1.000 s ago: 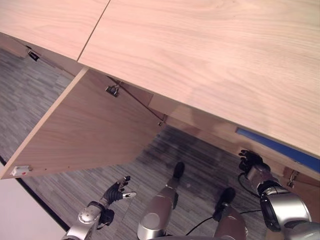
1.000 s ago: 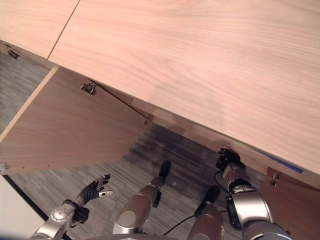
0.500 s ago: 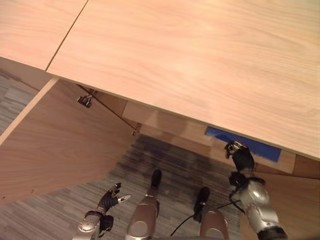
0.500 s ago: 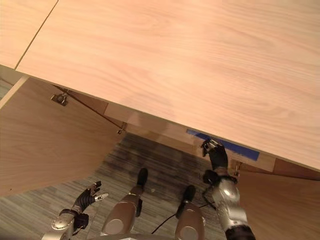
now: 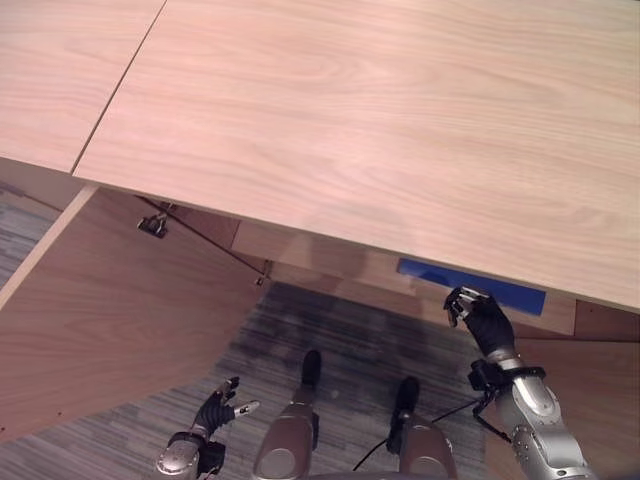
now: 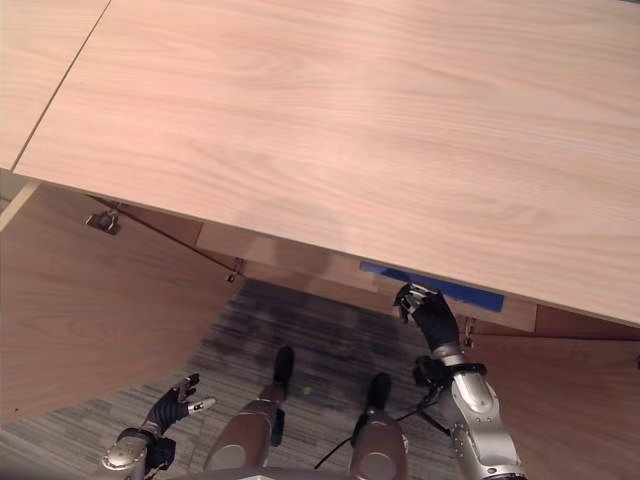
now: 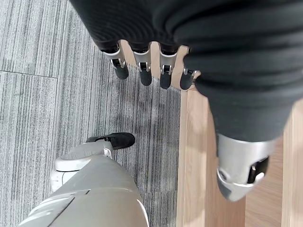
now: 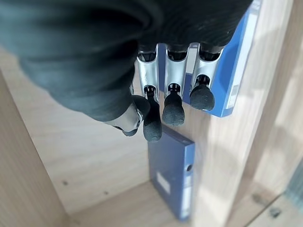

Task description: Put the empty folder in the office cabinet

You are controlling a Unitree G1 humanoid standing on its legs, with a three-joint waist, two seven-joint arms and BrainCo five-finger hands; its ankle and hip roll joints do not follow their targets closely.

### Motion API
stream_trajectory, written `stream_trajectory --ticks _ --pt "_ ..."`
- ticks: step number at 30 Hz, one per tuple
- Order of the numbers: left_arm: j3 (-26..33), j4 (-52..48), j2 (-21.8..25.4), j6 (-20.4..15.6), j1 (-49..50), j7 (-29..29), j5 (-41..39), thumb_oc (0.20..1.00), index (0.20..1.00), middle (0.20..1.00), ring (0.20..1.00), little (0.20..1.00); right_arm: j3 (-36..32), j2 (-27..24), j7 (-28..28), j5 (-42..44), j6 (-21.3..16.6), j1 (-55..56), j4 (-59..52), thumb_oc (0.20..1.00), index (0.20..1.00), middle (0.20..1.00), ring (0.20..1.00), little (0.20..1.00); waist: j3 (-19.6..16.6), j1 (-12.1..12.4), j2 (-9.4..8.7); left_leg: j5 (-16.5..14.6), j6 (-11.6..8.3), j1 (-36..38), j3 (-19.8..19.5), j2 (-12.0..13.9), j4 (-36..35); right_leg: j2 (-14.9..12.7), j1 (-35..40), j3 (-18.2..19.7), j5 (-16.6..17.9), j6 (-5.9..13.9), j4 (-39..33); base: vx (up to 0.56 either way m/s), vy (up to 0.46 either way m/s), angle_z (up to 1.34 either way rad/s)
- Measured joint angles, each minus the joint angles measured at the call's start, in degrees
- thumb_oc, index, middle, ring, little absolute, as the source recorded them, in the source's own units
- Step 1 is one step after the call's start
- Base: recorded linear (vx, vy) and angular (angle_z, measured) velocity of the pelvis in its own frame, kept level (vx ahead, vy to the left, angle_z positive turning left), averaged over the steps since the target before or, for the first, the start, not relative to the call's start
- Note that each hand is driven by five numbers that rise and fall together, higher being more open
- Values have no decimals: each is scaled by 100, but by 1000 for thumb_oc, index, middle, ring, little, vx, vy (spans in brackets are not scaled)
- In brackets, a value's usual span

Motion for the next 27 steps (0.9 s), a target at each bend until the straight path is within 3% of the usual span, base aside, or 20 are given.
stream_trajectory --ticks 10,15,20,27 --pt "-37 -195 2 -3 1 11 -3 1000 1000 1000 1000 1000 292 46 -611 -822 124 -917 1546 200 200 200 200 200 9 143 55 0 0 -6 -7 -2 -33 12 28 -20 19 7 -101 1 -1 0" --pt "-47 -285 30 -8 0 4 -46 1000 1000 1000 1000 1000 362 242 -886 -823 197 -1583 2634 200 200 200 200 200 35 328 187 1 0 5 -86 -19 -31 18 121 -127 39 23 -153 7 -2 9" --pt "-109 -362 78 0 0 -21 -54 1000 1000 1000 1000 1000 409 333 -1011 -820 246 -1956 3589 200 200 200 200 200 40 446 196 2 -1 12 -174 -42 -28 23 194 -222 40 25 -187 -4 0 8" --pt "-193 -482 112 2 0 -69 -108 1000 1000 1000 1000 1000 393 309 -1162 -813 373 -2333 4119 200 200 200 200 200 87 593 269 7 4 -2 -220 -60 -27 15 212 -274 38 29 -188 -1 -2 3"
